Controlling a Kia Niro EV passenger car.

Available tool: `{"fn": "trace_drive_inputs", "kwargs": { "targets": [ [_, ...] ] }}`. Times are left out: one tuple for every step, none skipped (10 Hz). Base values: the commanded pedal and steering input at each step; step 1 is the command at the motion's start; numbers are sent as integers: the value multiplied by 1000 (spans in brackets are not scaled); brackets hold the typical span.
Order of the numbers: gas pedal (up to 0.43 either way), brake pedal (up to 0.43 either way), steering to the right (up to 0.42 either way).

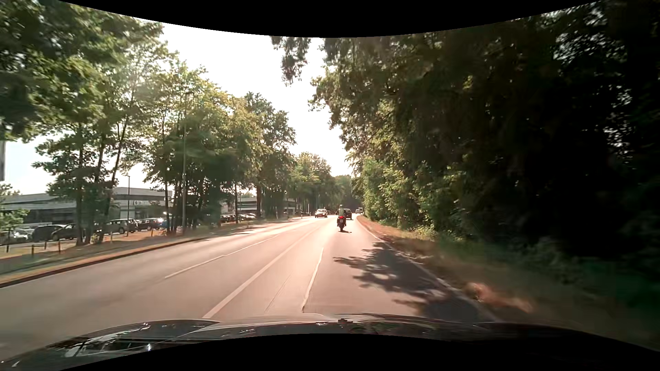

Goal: Follow the waypoints while adhering to traffic rules and regulations

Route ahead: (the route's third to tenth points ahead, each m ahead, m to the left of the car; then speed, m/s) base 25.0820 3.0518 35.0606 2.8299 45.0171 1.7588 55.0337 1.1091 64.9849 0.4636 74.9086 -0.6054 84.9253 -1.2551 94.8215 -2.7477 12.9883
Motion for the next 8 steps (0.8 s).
{"fn": "trace_drive_inputs", "kwargs": {
  "targets": [
    [177, 0, 1],
    [177, 0, 3],
    [177, 0, 2],
    [177, 0, 2],
    [177, 0, 2],
    [177, 0, 2],
    [177, 0, 2],
    [177, 0, 2]
  ]
}}
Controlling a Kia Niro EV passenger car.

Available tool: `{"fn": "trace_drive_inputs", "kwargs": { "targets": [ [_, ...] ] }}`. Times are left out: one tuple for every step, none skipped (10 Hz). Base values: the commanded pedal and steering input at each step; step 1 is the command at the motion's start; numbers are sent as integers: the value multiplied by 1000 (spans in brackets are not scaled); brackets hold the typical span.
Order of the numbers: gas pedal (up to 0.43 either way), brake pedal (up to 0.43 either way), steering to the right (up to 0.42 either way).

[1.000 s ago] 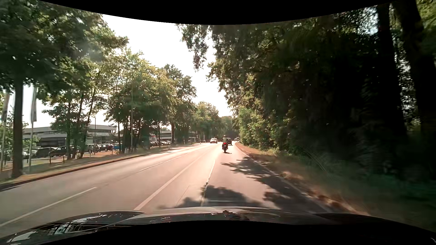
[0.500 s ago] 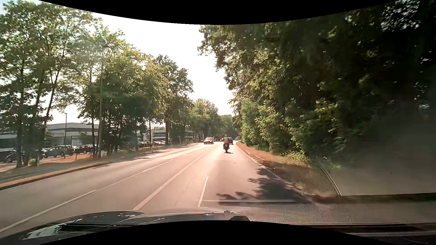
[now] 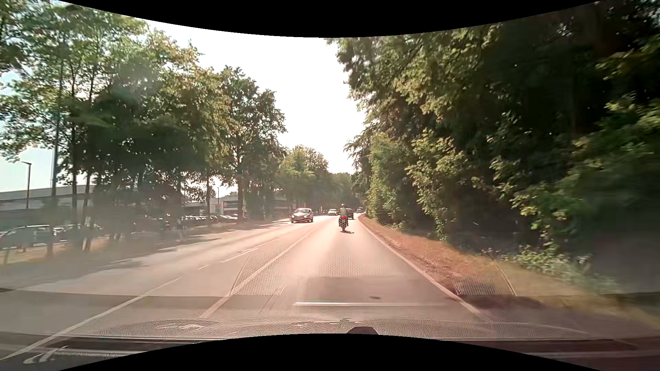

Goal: Follow the waypoints while adhering to traffic rules and regulations

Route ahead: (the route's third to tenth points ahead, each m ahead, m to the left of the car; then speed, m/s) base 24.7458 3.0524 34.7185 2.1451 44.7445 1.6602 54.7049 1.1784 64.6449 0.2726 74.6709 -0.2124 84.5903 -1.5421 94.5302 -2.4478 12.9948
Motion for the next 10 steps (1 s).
{"fn": "trace_drive_inputs", "kwargs": {
  "targets": [
    [177, 0, 3],
    [169, 0, 3],
    [169, 0, 2],
    [169, 0, 3],
    [169, 0, 2],
    [169, 0, 3],
    [169, 0, 3],
    [169, 0, 3],
    [169, 0, 4],
    [169, 0, 6]
  ]
}}
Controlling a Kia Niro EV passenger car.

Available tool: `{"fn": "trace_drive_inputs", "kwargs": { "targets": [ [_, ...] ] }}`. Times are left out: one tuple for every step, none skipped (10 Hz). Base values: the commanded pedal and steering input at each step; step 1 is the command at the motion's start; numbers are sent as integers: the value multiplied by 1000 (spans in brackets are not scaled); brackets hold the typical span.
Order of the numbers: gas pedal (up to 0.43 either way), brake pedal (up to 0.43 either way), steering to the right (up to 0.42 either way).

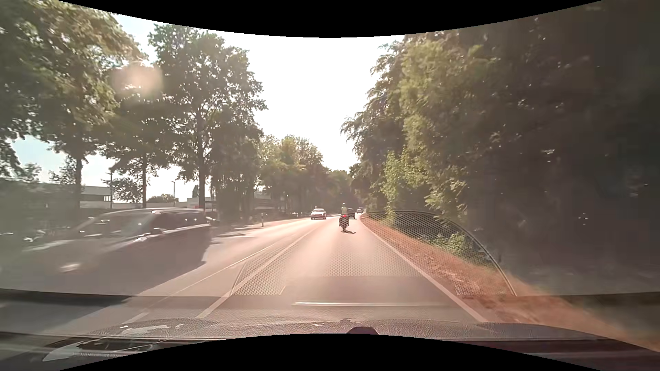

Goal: Follow the waypoints while adhering to traffic rules and regulations

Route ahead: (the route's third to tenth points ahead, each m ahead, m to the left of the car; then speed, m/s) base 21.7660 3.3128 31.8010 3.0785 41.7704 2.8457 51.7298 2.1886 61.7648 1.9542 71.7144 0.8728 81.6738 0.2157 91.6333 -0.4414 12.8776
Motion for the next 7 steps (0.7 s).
{"fn": "trace_drive_inputs", "kwargs": {
  "targets": [
    [169, 0, 7],
    [169, 0, 8],
    [169, 0, 8],
    [169, 0, 7],
    [169, 0, 7],
    [169, 0, 7],
    [169, 0, 7]
  ]
}}
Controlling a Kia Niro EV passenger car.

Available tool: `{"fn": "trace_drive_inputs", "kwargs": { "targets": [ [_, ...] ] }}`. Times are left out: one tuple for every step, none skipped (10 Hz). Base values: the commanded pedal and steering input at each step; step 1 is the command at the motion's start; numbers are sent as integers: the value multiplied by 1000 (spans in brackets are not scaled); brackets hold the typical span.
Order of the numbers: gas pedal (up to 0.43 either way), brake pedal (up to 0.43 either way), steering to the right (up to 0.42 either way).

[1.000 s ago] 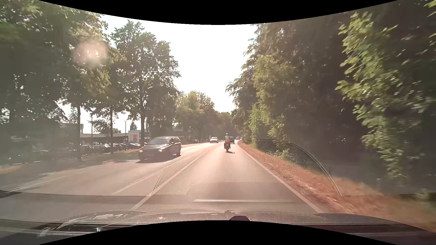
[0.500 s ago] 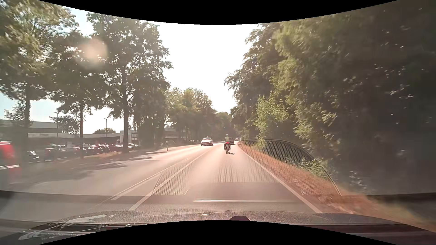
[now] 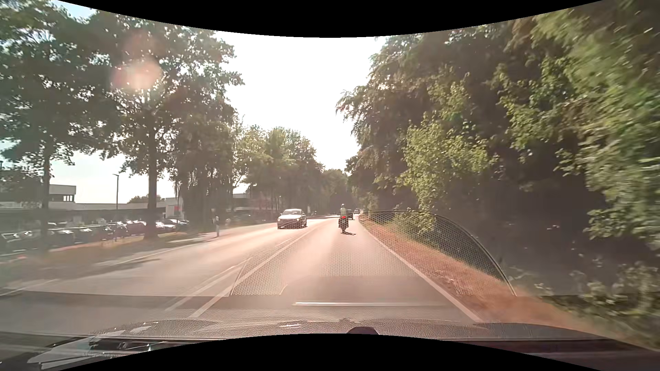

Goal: Follow the waypoints while adhering to traffic rules and regulations

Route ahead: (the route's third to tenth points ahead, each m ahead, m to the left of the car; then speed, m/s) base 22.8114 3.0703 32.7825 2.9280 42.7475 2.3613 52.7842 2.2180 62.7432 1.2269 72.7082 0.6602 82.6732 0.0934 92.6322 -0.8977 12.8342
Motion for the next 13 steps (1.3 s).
{"fn": "trace_drive_inputs", "kwargs": {
  "targets": [
    [169, 0, 6],
    [169, 0, 6],
    [169, 0, 6],
    [157, 0, 7],
    [157, 0, 6],
    [157, 0, 6],
    [150, 0, 6],
    [150, 0, 6],
    [150, 0, 6],
    [150, 0, 6],
    [150, 0, 6],
    [150, 0, 6],
    [150, 0, 6]
  ]
}}
